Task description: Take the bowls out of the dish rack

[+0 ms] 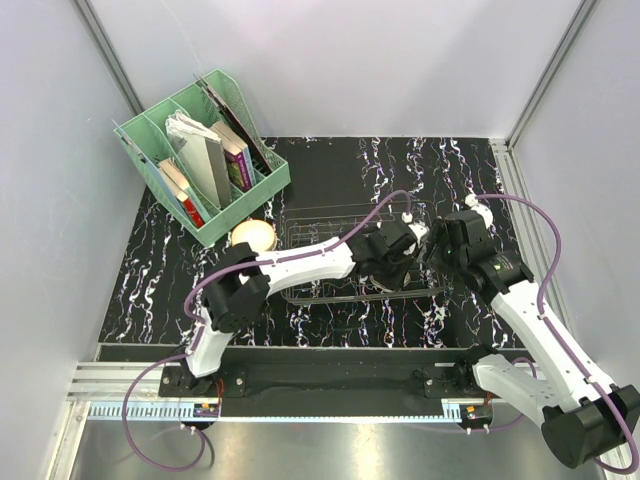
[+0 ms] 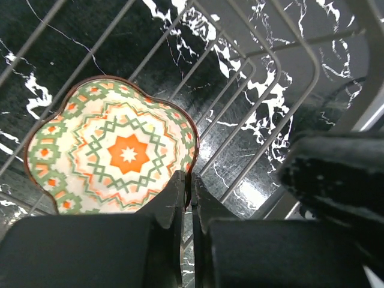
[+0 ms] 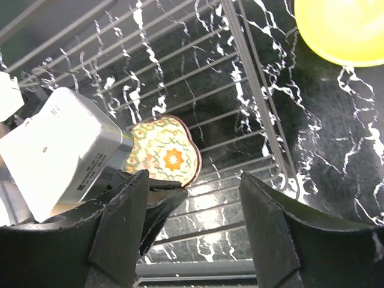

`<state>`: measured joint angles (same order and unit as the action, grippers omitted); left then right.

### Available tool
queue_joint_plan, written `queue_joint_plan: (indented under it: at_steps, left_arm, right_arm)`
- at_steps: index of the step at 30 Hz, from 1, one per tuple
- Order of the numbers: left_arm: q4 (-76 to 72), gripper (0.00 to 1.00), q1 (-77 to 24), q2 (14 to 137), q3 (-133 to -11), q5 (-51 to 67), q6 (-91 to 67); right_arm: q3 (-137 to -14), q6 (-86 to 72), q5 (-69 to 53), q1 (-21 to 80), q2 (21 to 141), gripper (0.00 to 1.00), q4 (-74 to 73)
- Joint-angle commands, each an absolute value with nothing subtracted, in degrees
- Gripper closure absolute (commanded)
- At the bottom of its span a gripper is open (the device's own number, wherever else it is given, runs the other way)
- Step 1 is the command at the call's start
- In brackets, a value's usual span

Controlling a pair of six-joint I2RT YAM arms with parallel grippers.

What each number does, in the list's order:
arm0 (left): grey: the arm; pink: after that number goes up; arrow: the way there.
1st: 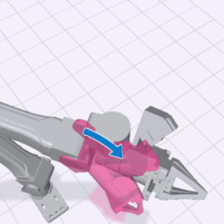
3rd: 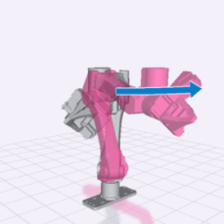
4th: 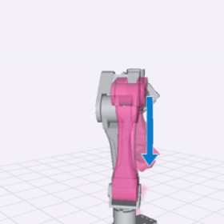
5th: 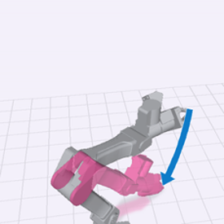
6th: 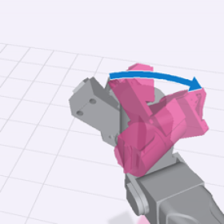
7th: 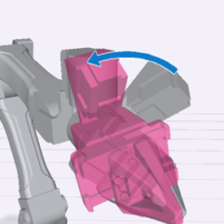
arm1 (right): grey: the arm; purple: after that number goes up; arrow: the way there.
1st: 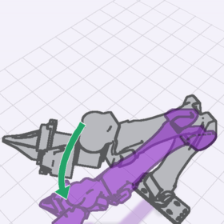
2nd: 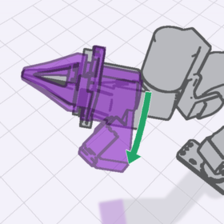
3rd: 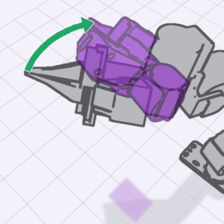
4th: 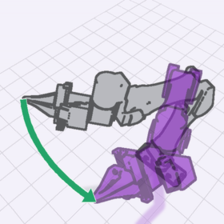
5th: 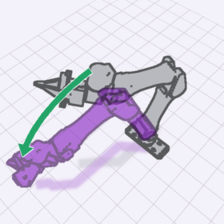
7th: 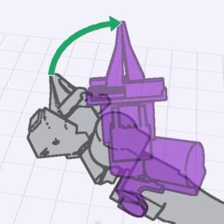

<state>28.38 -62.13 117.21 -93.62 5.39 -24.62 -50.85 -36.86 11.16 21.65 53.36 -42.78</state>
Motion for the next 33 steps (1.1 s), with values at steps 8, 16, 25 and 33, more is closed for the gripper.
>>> queue_joint_plan:
  at_steps: [8, 16, 25, 33]
  left_arm:
    - [28.7, 0.64, -62.8, 112.4, -91.2, -4.4, -26.3]
    - [25.5, 0.46, -62.8, 105.8, -88.7, -5.7, -27.0]
    - [23.1, 0.41, -61.2, 98.4, -81.8, -13.1, -31.7]
    - [22.6, 0.41, -57.2, 83.6, -69.9, -18.8, -38.0]
  right_arm:
    - [-51.7, -33.0, 9.1, 22.0, 57.6, 0.28, -41.2]
    - [-53.0, -31.0, 6.8, 22.0, 63.4, 0.25, -40.7]
    - [-55.1, -29.6, 3.6, 22.0, 67.1, 0.25, -39.6]
    - [-56.2, -29.6, 1.7, 22.1, 71.5, 0.26, -39.0]
